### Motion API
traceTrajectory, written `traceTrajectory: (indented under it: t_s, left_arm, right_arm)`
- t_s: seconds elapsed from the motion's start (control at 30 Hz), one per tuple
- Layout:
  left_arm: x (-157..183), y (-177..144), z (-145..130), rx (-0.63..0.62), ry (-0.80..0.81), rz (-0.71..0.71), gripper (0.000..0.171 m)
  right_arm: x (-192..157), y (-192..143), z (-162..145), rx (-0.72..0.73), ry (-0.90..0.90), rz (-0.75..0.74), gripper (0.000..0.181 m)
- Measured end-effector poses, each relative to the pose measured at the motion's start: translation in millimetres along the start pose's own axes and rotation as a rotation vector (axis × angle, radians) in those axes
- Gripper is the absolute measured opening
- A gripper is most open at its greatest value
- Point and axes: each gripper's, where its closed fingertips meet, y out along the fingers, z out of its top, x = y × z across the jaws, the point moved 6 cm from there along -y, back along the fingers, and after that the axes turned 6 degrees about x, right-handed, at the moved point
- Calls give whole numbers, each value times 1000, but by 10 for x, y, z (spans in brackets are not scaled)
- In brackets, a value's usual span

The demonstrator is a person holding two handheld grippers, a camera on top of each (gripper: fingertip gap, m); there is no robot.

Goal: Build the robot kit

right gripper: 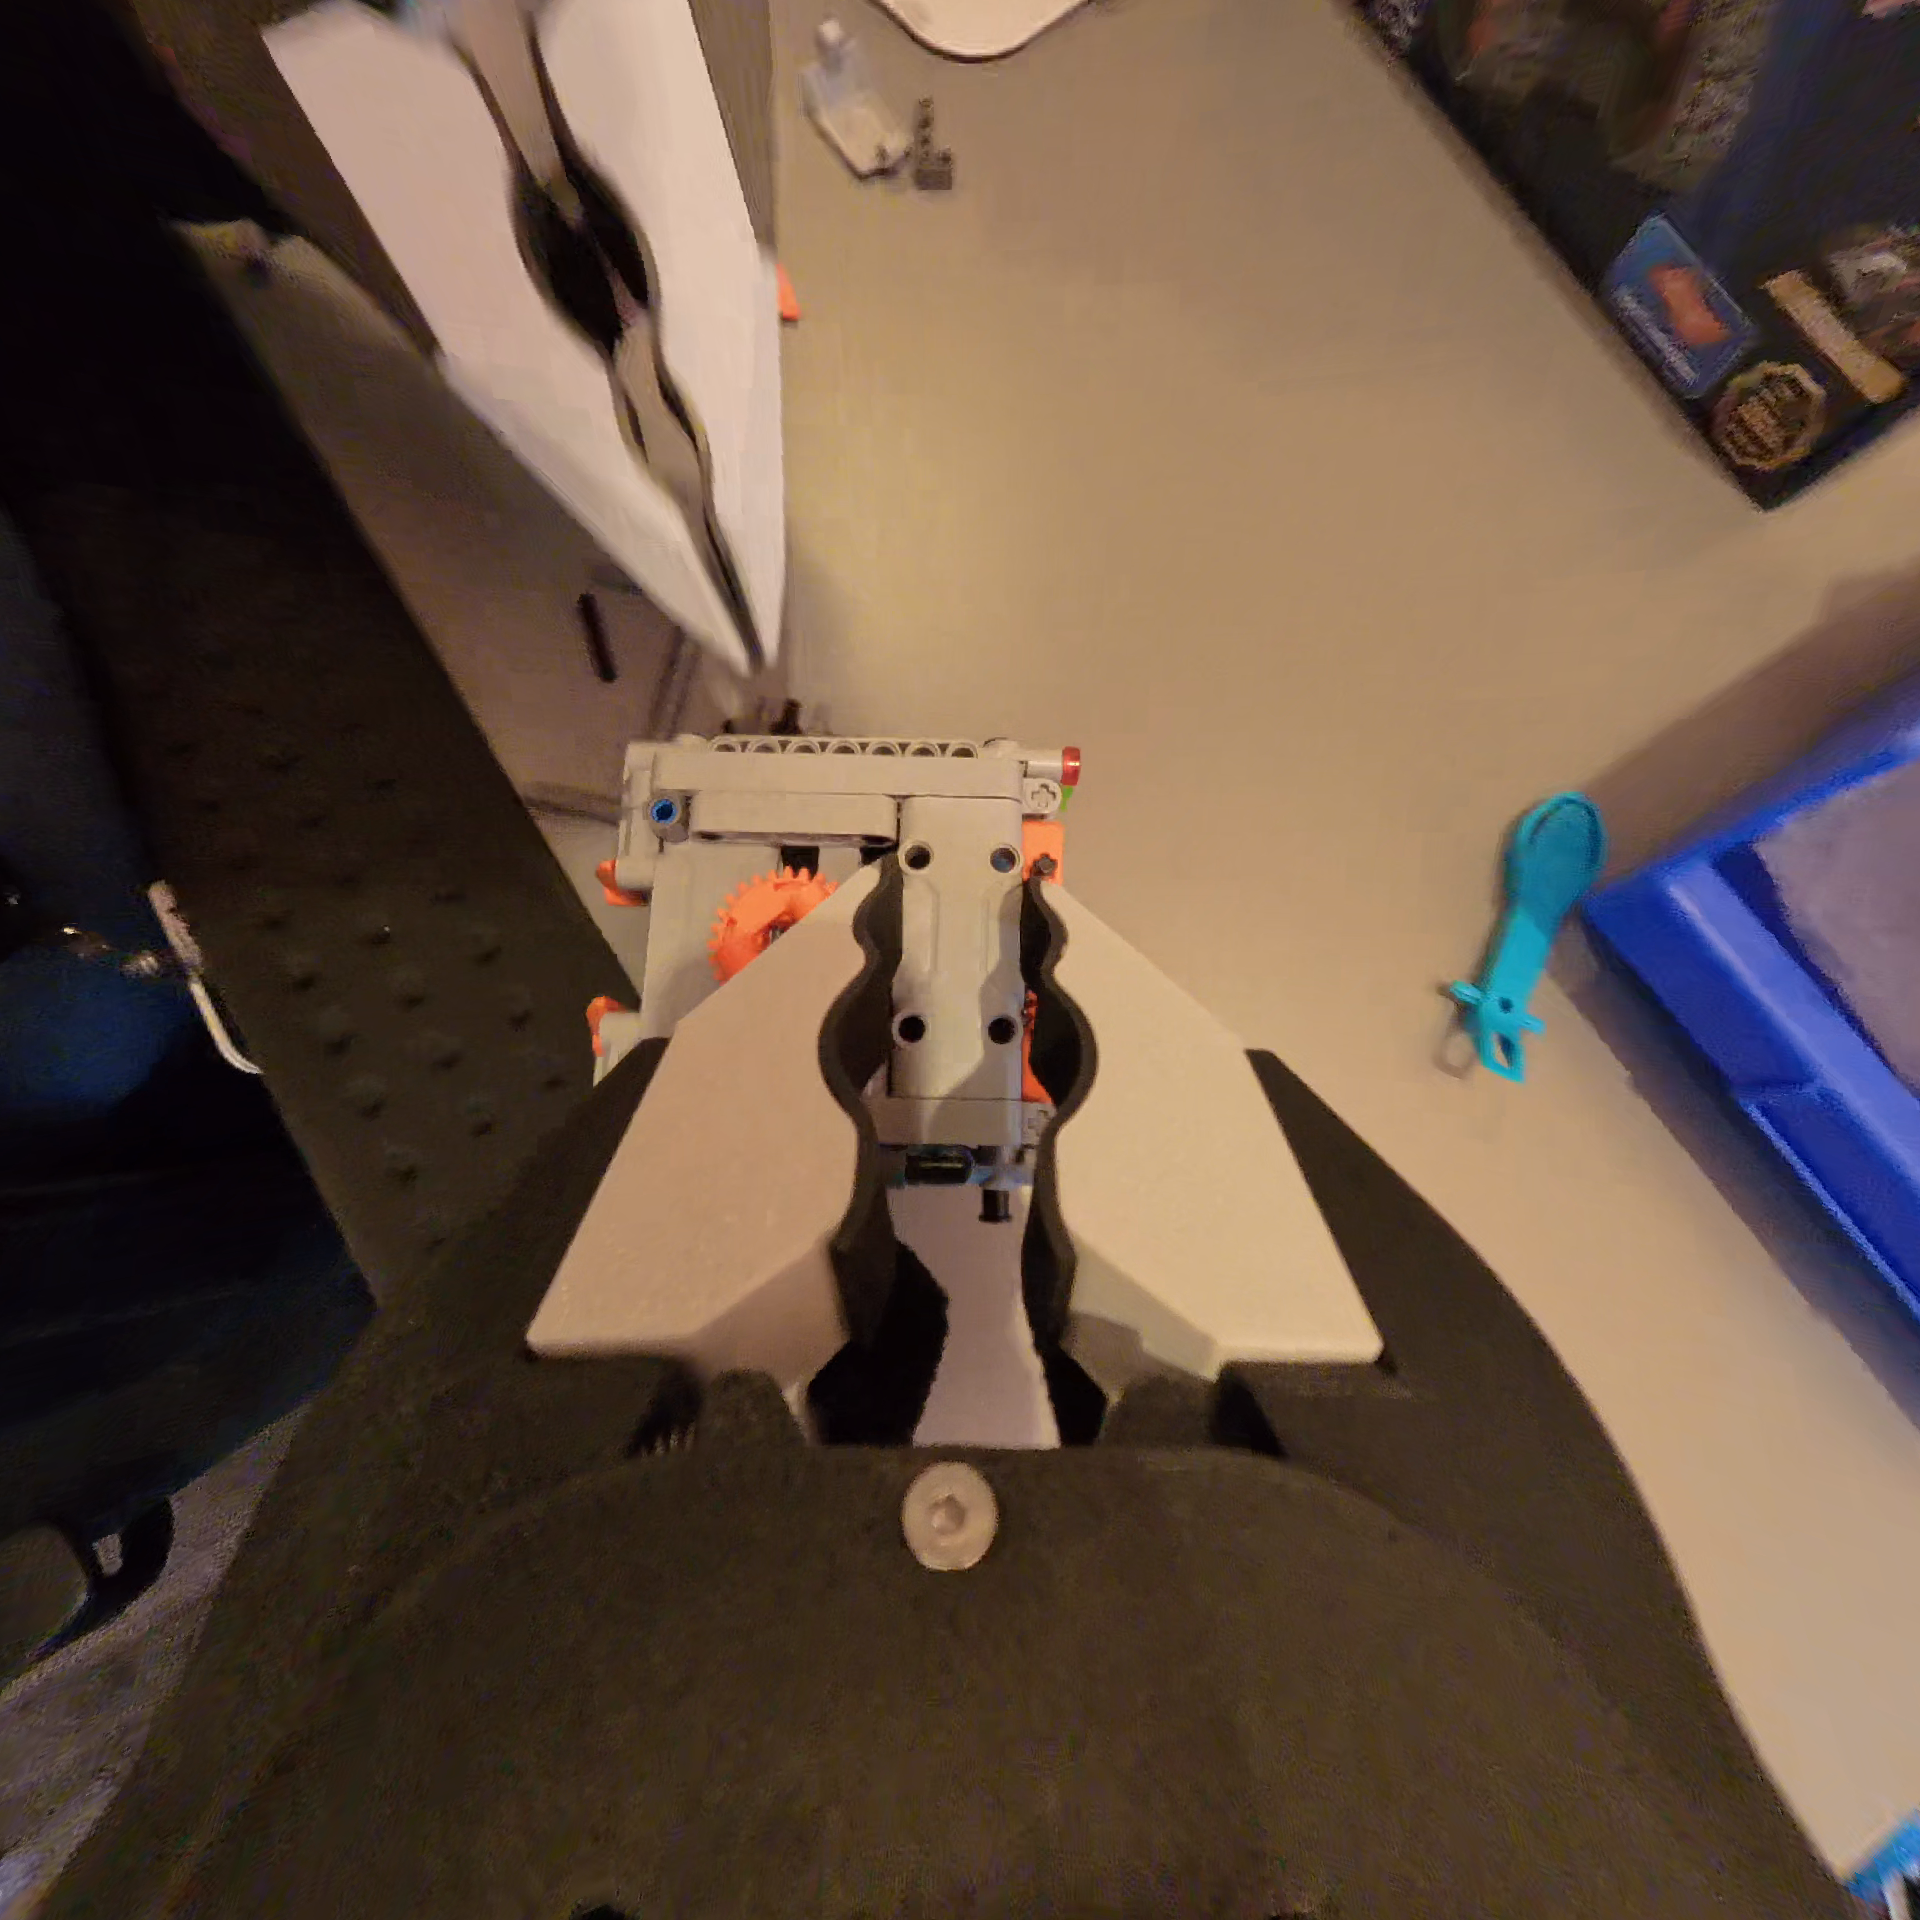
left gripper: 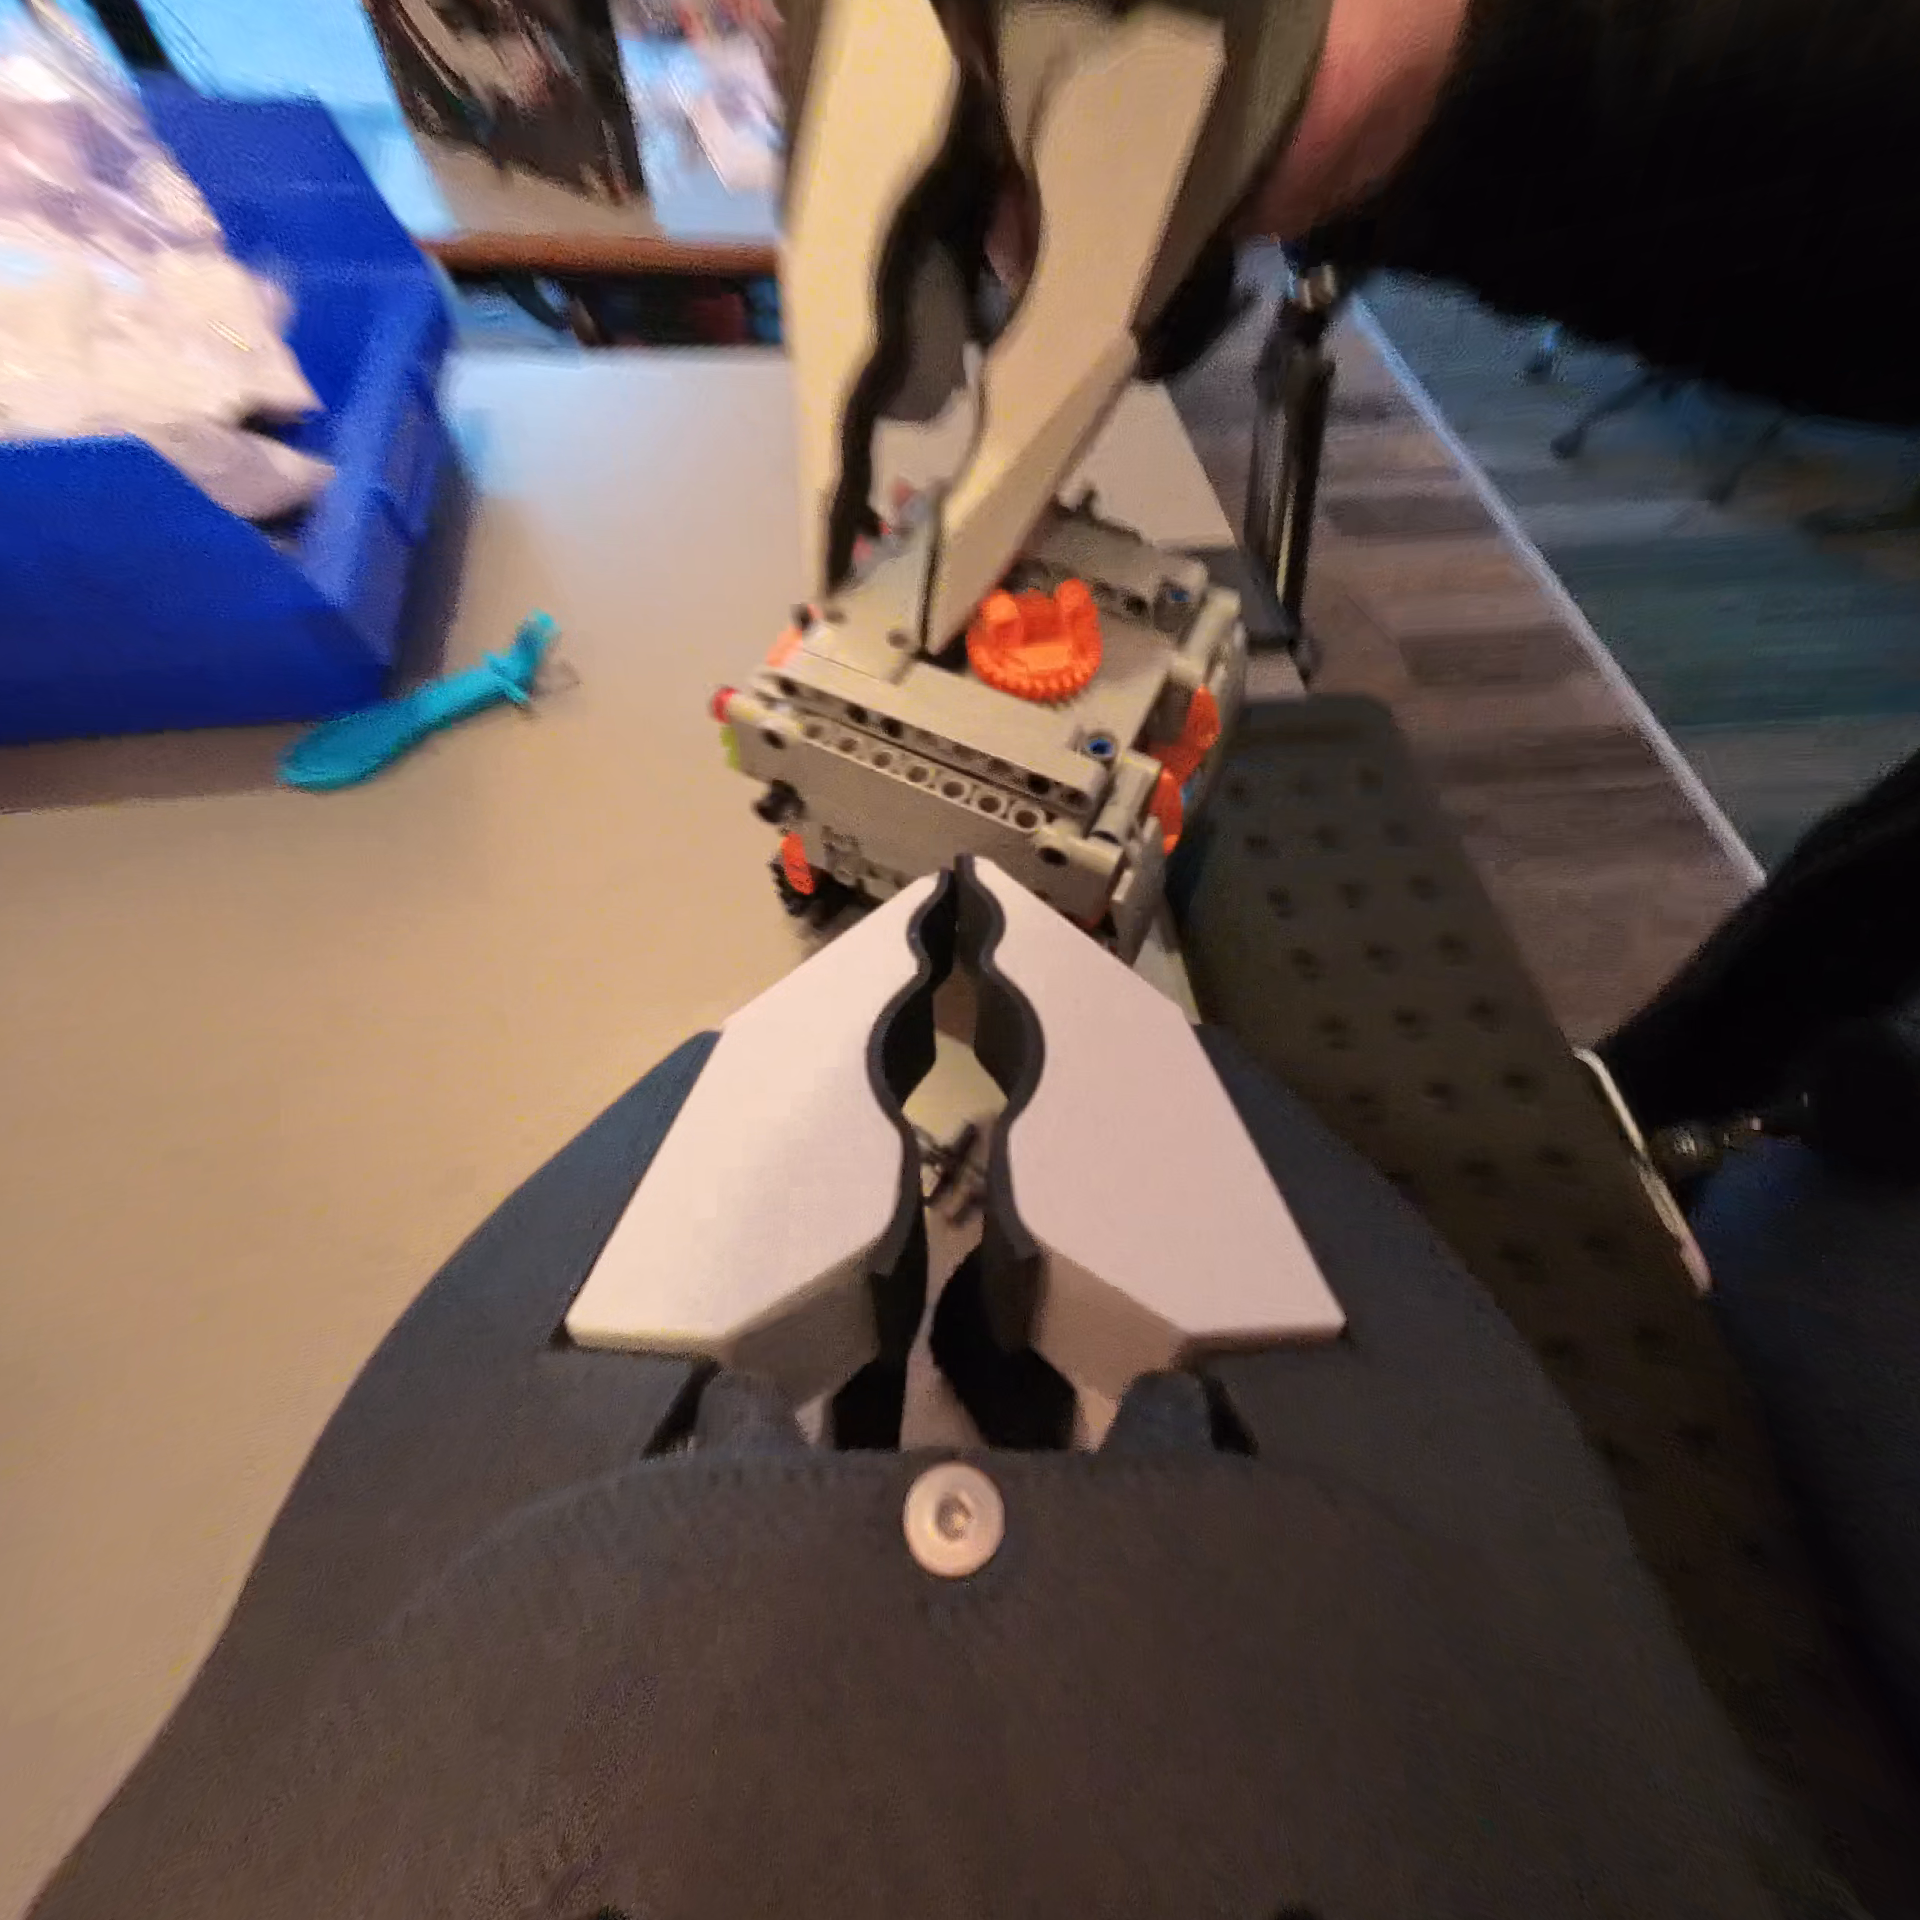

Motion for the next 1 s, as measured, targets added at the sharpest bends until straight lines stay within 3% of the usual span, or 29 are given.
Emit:
traceTrajectory:
  t_s: [0.03,0.1,0.2,0.27,0.33,0.47,0.63,0.7,1.0]
  left_arm:
    - [38,47,-53,-30,-2,-13,0]
    - [-43,-5,-42,27,-73,8,0]
    - [-54,-72,39,88,-221,-47,32]
    - [-18,-37,15,30,-234,-46,49]
    - [47,-28,27,31,-227,-46,55]
    - [77,-27,-67,-57,-133,74,47]
    - [88,-20,-71,-41,-136,106,40]
    - [100,-44,-71,-22,-121,121,25]
    - [-1,-94,-143,20,-180,148,19]
  right_arm:
    - [-41,40,34,7,-13,17,20]
    - [-37,80,51,38,24,12,20]
    - [-66,120,95,40,42,-29,20]
    - [-62,138,109,42,91,-59,20]
    - [-64,153,125,39,114,-102,20]
    - [-61,138,111,47,155,-148,20]
    - [-79,145,121,51,209,-225,21]
    - [-75,144,125,52,238,-267,21]
    - [-97,105,130,24,386,-284,25]
